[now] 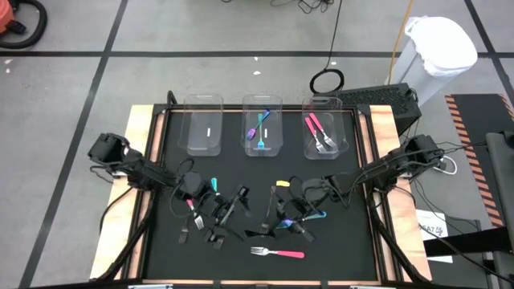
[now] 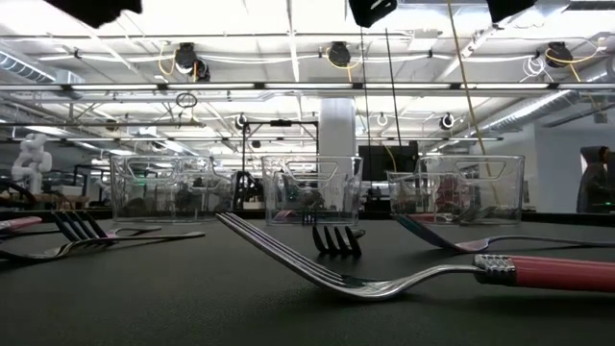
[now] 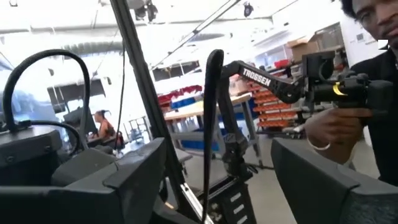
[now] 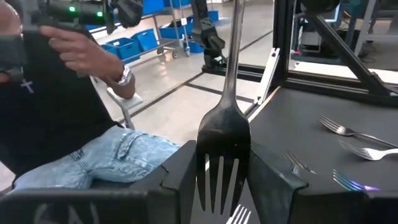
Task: Sort silverware by color (type)
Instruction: Put the black fork into the left transparent bin
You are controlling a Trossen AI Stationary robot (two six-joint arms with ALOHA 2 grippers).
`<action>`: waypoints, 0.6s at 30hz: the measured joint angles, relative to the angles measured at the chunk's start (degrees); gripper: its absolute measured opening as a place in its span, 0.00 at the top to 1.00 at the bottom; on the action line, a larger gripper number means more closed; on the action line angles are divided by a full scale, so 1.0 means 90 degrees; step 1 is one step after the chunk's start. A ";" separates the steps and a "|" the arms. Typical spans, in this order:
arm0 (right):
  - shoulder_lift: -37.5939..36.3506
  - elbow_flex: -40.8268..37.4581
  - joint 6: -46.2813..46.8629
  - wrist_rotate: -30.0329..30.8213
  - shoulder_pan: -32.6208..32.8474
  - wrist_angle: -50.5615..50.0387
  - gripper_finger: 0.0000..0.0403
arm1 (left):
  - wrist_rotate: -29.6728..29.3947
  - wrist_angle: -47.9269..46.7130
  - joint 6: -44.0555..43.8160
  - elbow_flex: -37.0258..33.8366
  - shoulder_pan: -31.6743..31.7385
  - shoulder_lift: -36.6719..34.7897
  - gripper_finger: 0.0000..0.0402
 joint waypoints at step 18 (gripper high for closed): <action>0.0002 0.0000 0.0002 -0.0002 -0.0338 -0.0019 0.71 | 0.0482 0.0107 -0.0052 0.0430 0.0253 0.0411 0.47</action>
